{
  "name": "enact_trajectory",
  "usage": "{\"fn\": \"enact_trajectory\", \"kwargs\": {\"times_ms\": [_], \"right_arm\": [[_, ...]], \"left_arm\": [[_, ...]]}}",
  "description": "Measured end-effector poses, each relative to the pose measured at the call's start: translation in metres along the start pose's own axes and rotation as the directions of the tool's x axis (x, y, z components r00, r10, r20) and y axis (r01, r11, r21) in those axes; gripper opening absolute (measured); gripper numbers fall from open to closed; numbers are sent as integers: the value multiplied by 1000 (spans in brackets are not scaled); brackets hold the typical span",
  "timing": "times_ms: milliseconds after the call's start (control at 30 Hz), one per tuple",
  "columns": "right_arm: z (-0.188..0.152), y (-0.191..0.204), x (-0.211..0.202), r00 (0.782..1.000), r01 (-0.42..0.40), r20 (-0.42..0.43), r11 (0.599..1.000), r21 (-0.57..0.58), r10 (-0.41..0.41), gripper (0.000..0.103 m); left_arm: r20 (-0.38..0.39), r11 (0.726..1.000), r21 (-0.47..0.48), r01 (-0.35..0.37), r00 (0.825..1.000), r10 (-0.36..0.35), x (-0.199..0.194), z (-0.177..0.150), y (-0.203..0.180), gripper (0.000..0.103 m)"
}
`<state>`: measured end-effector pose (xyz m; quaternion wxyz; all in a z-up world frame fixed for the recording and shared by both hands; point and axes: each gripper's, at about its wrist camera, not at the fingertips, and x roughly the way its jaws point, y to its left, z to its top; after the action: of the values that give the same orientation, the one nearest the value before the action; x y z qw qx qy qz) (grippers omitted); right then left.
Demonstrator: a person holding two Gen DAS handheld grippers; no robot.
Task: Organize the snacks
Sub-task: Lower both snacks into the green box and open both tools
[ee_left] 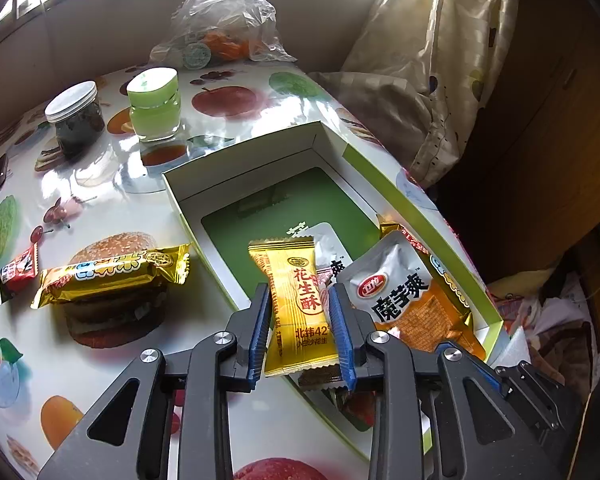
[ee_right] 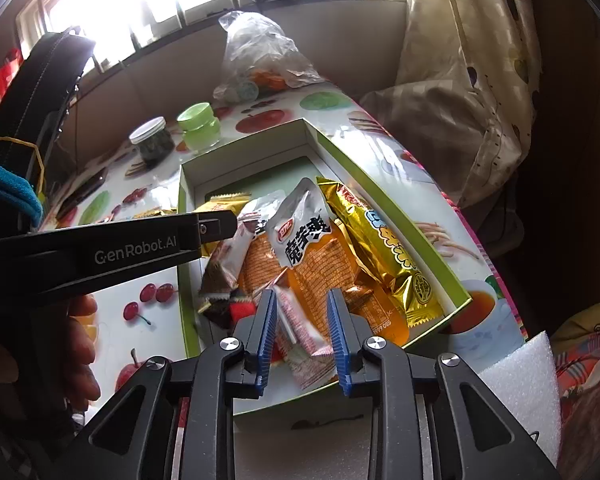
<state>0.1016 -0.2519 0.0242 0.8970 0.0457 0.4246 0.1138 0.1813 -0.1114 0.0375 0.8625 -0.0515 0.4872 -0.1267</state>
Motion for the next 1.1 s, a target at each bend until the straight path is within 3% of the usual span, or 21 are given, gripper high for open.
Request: {"fn": "enact_trajectory", "kwargs": {"times_ms": [600, 667, 1100], "right_arm": [[-1, 3, -11, 999, 35, 17, 999, -4, -34, 39], [-1, 5, -13, 999, 37, 19, 999, -7, -37, 39], [-1, 15, -26, 998, 40, 47, 999, -16, -39, 42]], "left_arm": [[49, 1000, 15, 4, 999, -5, -21, -5, -2, 41], [55, 1000, 15, 8, 998, -9, -24, -5, -2, 48], [113, 1000, 21, -5, 994, 2, -53, -12, 0, 48]]}}
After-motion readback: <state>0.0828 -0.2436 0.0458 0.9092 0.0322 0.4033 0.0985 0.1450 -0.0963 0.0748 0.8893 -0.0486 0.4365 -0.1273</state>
